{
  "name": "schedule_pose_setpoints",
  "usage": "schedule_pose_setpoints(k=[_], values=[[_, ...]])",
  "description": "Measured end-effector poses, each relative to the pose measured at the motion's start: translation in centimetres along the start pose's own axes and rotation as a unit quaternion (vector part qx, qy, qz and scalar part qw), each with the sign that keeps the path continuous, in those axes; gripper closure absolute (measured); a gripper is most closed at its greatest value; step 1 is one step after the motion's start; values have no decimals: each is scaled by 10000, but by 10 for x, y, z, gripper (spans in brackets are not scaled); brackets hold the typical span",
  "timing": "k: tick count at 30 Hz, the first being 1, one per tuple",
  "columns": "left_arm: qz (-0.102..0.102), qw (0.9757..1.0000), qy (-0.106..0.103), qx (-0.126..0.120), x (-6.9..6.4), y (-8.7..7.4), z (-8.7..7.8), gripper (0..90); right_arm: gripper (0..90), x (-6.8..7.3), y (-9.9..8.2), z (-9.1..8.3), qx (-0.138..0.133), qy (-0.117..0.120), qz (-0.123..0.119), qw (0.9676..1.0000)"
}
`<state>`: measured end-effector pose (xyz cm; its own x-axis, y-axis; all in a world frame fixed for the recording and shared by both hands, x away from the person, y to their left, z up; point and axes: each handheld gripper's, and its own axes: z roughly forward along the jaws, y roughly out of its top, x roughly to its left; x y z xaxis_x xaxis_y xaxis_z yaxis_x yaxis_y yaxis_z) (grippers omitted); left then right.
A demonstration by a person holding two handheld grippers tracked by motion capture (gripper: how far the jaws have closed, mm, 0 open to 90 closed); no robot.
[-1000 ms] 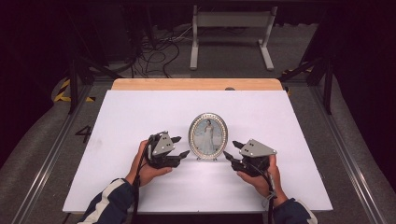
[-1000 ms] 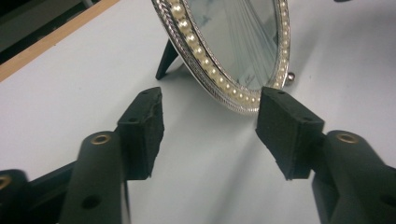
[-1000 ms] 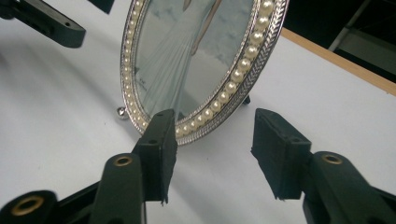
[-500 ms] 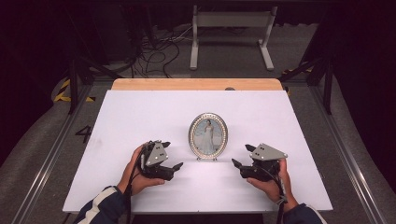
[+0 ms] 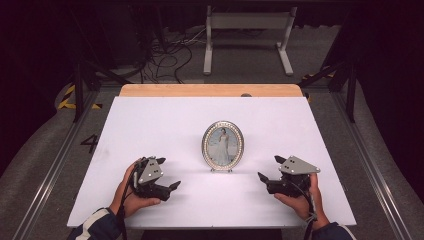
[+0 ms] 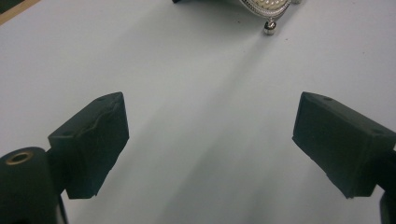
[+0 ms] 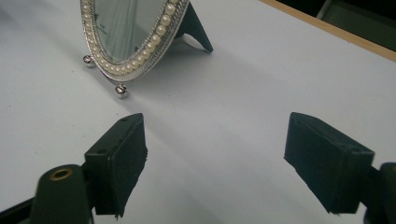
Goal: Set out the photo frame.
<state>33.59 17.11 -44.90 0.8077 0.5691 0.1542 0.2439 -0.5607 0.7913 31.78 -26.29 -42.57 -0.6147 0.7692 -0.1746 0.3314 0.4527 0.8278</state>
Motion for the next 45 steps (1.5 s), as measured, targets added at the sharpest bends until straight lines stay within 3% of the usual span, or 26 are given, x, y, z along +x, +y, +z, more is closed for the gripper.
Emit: schedule_pose_setpoints(k=[7,16,20,24,29,35,45], values=[[-282,9996,78,59,6,-21,-14,103,195,-3,-10,-4,58,-142,24,9999],[-445,9987,244,54,24,-42,-33,103,194,-12,-28,-11,67,-329,198,9992],[-413,9984,371,142,27,-49,-38,116,193,-13,-32,-12,71,-366,222,9991],[-570,9973,446,122,33,-58,-48,118,184,-16,-34,-15,41,-425,284,9987],[-923,9947,451,-47,37,-66,-59,116,178,-17,-39,-17,124,-475,300,9983],[-903,9950,430,-15,35,-68,-58,115,166,-19,-42,-19,86,-501,398,9979],[-859,9950,503,84,33,-67,-56,118,166,-16,-40,-19,56,-536,348,9979]])
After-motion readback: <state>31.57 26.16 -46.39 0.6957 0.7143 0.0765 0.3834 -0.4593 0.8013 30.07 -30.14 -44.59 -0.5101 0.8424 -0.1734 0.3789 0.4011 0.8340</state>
